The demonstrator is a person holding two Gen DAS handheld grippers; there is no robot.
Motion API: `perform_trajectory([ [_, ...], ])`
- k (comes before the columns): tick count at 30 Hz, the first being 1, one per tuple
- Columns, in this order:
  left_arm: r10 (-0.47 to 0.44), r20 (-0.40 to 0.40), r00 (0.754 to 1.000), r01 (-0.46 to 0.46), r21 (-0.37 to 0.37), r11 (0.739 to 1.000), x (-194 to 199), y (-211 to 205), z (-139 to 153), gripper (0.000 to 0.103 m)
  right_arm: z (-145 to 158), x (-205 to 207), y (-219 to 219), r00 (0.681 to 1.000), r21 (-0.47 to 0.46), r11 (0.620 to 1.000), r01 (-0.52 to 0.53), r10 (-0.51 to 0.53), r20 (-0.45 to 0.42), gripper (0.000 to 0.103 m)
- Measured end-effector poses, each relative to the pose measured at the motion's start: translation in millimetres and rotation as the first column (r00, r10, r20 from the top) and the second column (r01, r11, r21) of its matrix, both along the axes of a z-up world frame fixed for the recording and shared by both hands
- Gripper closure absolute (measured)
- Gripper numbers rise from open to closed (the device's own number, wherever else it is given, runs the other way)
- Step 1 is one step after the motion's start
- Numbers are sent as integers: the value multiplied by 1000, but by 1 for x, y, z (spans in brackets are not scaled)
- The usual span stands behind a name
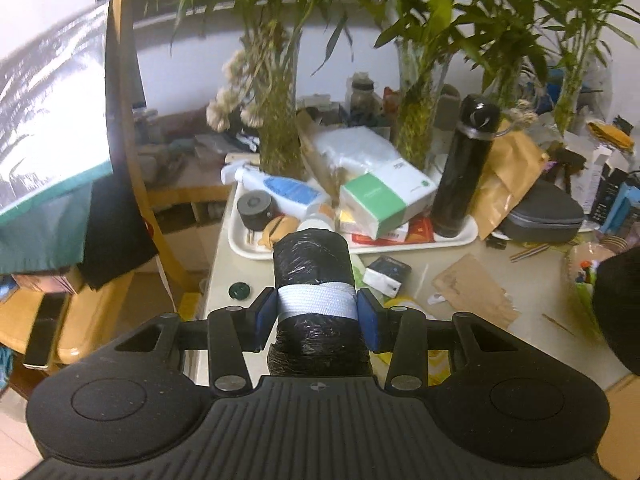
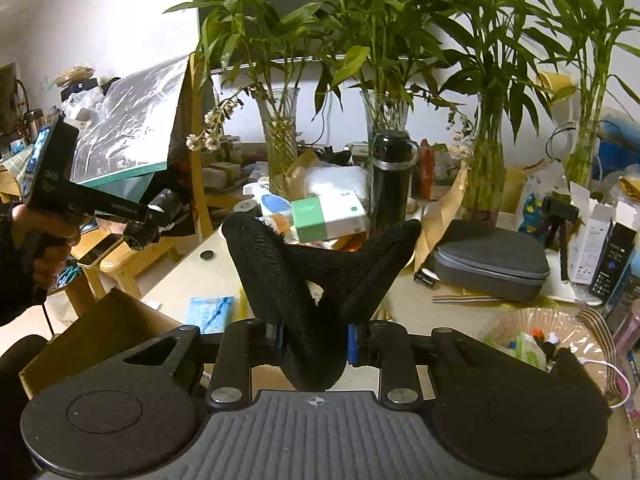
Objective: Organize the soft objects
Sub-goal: 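Carry the roll into the box and open the left tool while the right tool carries the slipper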
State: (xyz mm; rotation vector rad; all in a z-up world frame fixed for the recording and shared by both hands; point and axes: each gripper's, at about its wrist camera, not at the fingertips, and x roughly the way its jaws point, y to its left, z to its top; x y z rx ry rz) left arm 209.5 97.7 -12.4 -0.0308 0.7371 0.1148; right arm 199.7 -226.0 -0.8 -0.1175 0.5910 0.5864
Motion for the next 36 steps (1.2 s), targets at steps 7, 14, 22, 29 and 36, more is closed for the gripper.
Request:
perform_trajectory([
  [7, -33, 22, 999, 33, 7, 999, -29, -18, 22, 61, 8, -13, -1, 1000, 6, 1000, -7, 7, 9, 73],
  [14, -75, 32, 997, 75, 12, 997, -54, -35, 38, 61, 14, -31, -3, 1000, 11, 1000, -24, 24, 15, 73],
  [22, -113, 25, 993, 113, 0, 994, -83, -50, 49, 61, 19, -49, -5, 999, 25, 999, -34, 34, 16, 73],
  [29, -155, 9, 988, 155, -21, 988, -105, -60, 48, 61, 19, -62, -7, 999, 33, 999, -37, 37, 0, 73],
  [36, -190, -47, 981, 187, -63, 980, -117, -64, 33, 61, 11, -74, -6, 998, 31, 999, -42, 43, -39, 73],
])
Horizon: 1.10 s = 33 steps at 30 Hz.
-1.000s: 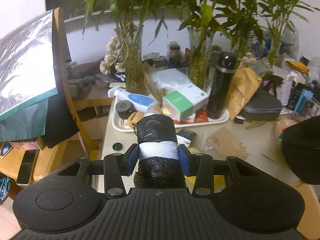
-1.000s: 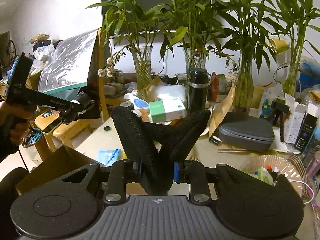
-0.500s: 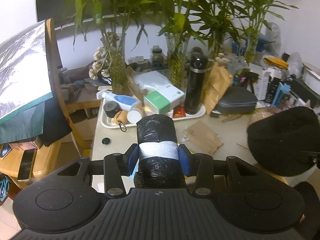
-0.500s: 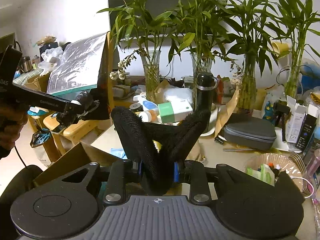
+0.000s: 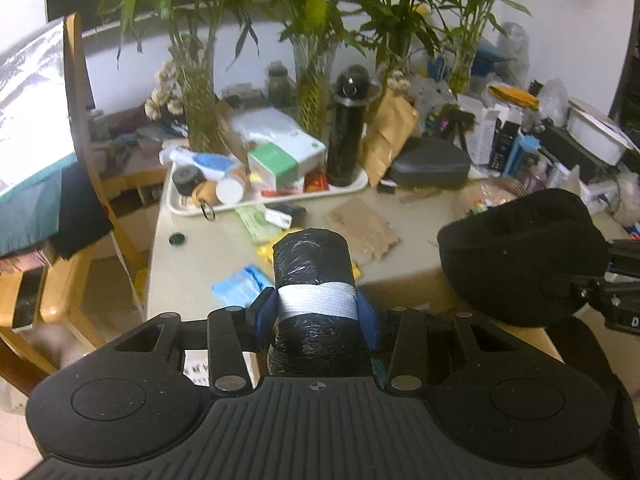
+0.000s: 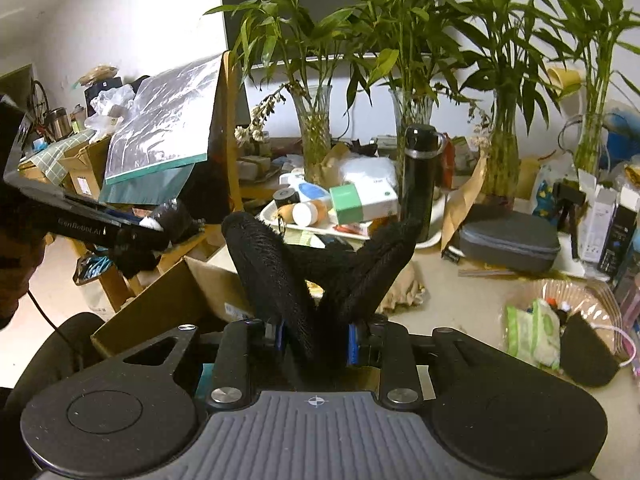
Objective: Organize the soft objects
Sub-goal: 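Carry the roll into the box and open the left tool while the right tool carries the slipper, then lower the black fuzzy slipper into the box and open the right tool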
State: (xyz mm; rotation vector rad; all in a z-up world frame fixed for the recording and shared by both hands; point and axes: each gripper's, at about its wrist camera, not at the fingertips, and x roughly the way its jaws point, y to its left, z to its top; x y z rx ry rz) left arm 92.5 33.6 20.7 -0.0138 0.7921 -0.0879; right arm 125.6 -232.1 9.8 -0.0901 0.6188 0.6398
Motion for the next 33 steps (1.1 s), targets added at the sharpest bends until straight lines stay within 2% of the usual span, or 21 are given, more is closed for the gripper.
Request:
perform_trajectory([
  [15, -21, -97, 995, 12, -92, 996, -16, 6, -30, 59, -4, -10, -2, 999, 5, 1000, -3, 4, -35, 72],
  [20, -13, -80, 997, 7, -73, 997, -24, 5, -32, 46, -6, -11, -2, 999, 1, 1000, -9, 9, -41, 72],
  [33, 5, -53, 999, -6, -21, 1000, -35, 8, -27, 46, -6, -18, 5, 997, 5, 998, -57, 57, -45, 72],
])
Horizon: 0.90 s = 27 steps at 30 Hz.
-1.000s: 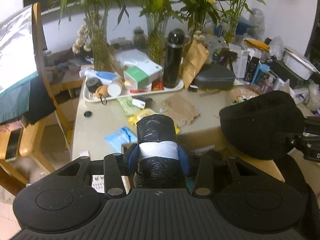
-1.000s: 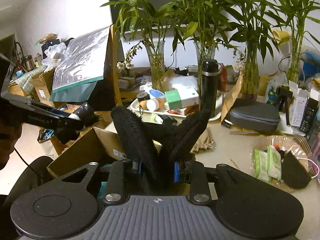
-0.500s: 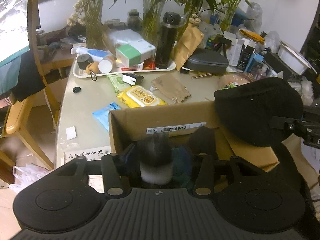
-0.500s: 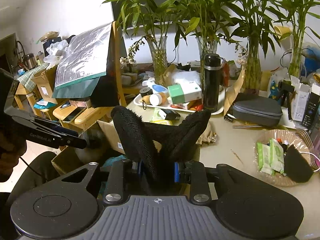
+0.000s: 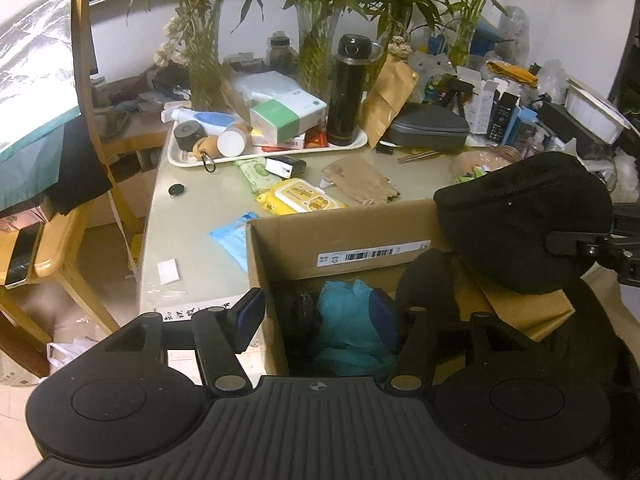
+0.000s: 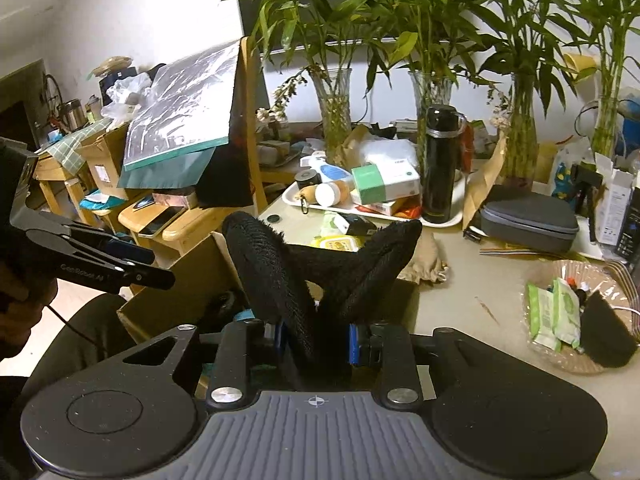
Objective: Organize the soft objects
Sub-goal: 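Lower the black fuzzy slipper into the box and open the right tool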
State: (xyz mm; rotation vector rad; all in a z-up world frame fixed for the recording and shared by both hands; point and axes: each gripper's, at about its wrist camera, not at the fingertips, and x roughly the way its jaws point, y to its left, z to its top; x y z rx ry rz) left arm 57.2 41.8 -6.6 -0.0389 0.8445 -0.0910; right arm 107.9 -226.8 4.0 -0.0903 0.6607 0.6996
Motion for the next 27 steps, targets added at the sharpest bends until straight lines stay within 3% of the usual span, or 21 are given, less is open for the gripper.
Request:
perform_trajectory([
  [17, 20, 47, 999, -23, 62, 998, -7, 0, 17, 46, 1, 1, 33, 994, 24, 994, -107, 106, 21, 69],
  [20, 31, 50, 998, -34, 70, 997, -8, 1, 20, 46, -2, 0, 41, 989, 2, 990, -140, 139, 47, 52],
  [25, 42, 55, 998, -47, 96, 994, -10, 1, 23, 46, -11, -3, 48, 988, -83, 989, -123, 130, 82, 5],
  [27, 42, 56, 998, -48, 98, 994, -11, 1, 24, 46, -12, -3, 47, 989, -89, 990, -113, 121, 88, 3],
])
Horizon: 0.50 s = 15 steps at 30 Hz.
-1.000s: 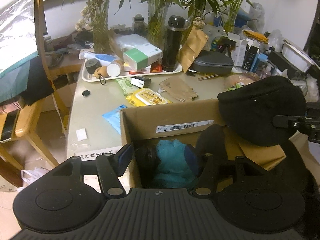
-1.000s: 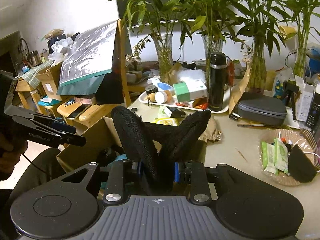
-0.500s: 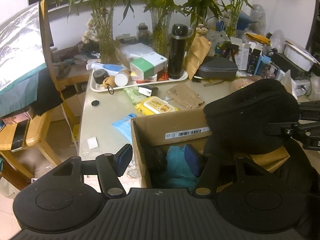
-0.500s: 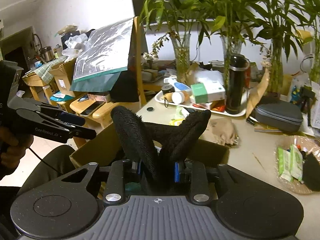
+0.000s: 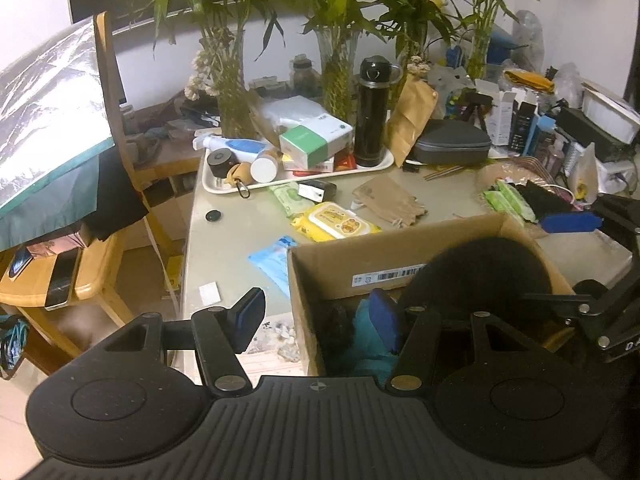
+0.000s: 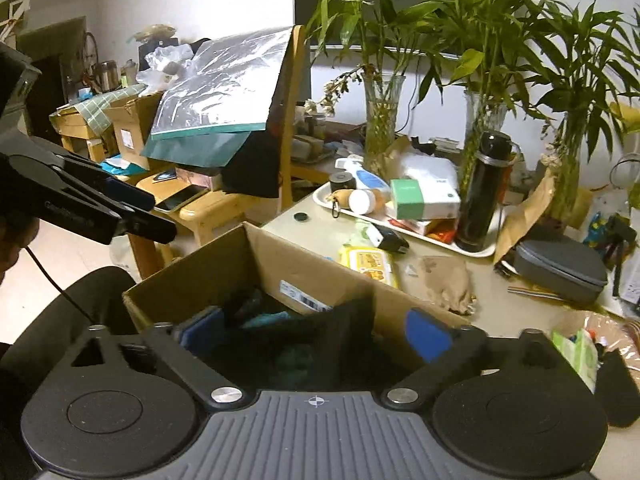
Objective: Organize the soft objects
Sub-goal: 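Lower the black fuzzy slipper into the box and open the right tool, then move both tools away from the box over the table toward the pouch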
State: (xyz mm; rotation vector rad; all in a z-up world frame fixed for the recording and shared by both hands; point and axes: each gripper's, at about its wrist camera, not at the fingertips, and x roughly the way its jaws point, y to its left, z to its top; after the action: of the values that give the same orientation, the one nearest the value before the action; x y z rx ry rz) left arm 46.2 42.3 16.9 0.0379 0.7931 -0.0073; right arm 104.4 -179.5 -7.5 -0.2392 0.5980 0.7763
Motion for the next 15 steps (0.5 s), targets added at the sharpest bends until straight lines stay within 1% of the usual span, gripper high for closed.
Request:
perform_trajectory([
  [1, -1, 1, 1000, 1, 2, 1000, 0, 0, 0, 46, 0, 0, -1, 1000, -1, 1000, 6, -6, -2, 0],
  [10, -6, 21, 1000, 5, 11, 1000, 0, -4, 3, 46, 4, 2, -12, 999, -20, 999, 44, -44, 13, 0],
  [15, -14, 27, 1000, 13, 15, 1000, 1, -6, 4, 46, 7, 2, -17, 998, -12, 998, 60, -59, 15, 0],
])
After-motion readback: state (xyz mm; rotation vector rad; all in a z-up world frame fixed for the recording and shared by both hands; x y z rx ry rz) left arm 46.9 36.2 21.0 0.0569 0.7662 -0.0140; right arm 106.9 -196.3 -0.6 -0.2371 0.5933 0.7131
